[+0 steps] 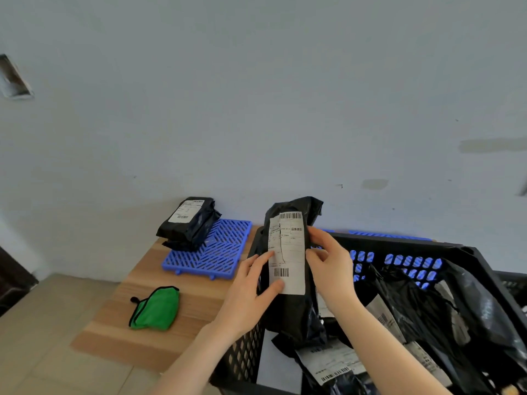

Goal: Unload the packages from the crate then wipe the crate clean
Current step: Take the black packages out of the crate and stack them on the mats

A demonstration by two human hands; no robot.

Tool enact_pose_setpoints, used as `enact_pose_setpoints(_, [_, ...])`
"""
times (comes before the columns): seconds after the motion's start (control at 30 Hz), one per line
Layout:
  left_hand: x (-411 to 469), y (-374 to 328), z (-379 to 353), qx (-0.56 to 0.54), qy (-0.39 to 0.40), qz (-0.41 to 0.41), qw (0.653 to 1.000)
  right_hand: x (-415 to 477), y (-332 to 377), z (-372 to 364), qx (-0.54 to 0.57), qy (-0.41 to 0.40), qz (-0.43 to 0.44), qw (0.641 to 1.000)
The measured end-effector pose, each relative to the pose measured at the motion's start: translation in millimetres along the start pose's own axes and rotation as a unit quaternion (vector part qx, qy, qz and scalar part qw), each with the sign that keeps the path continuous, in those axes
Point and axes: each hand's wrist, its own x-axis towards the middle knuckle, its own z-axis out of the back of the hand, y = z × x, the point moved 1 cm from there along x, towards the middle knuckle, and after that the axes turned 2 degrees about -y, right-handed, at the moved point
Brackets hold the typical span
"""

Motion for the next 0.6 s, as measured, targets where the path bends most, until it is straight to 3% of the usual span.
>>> enact_pose_setpoints(0.23, [7.5,-8.4,20.0,-0.24,-0.001,0.004,0.971,4.4,33.7,-15.7,0.013,-0.024,0.043,0.999])
enact_pose_setpoints(0.6, [22.8,40.0,120.6,-0.212,-0.178,-0.007,0.961,9.2,90.8,-127.5,0.02,-0.048,0.121,0.991])
